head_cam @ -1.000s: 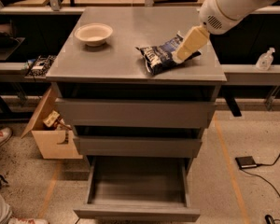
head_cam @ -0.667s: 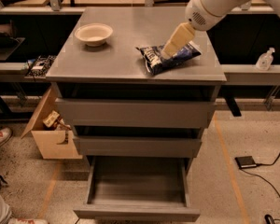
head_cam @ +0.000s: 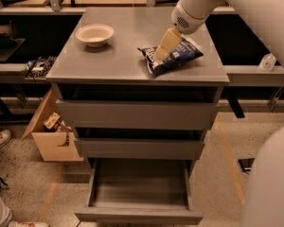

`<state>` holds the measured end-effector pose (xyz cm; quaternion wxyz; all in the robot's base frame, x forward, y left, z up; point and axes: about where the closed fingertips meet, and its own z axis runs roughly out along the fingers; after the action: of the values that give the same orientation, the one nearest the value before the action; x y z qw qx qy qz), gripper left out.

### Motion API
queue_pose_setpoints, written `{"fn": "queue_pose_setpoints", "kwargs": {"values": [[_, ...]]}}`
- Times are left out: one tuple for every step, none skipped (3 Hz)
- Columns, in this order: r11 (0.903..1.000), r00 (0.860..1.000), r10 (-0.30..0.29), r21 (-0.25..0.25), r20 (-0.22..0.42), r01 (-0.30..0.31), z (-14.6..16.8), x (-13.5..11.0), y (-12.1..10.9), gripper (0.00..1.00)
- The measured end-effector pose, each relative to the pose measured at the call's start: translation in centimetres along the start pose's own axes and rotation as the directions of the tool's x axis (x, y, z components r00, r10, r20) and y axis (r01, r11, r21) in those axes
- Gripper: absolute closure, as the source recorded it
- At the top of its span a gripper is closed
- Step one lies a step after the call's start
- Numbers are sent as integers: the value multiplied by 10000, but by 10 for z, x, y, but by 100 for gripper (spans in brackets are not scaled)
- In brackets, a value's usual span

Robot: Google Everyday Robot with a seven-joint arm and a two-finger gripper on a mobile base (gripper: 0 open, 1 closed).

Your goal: Place blue chip bag into bottom drawer

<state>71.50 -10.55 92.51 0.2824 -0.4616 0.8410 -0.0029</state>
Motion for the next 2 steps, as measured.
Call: {"fn": "queue_pose_setpoints", "kwargs": {"values": [[9999,9989,-134,38,-441,136,13,12,-6,0],[9993,9963,-296,196,-802,313,24,21,-13,0]]}}
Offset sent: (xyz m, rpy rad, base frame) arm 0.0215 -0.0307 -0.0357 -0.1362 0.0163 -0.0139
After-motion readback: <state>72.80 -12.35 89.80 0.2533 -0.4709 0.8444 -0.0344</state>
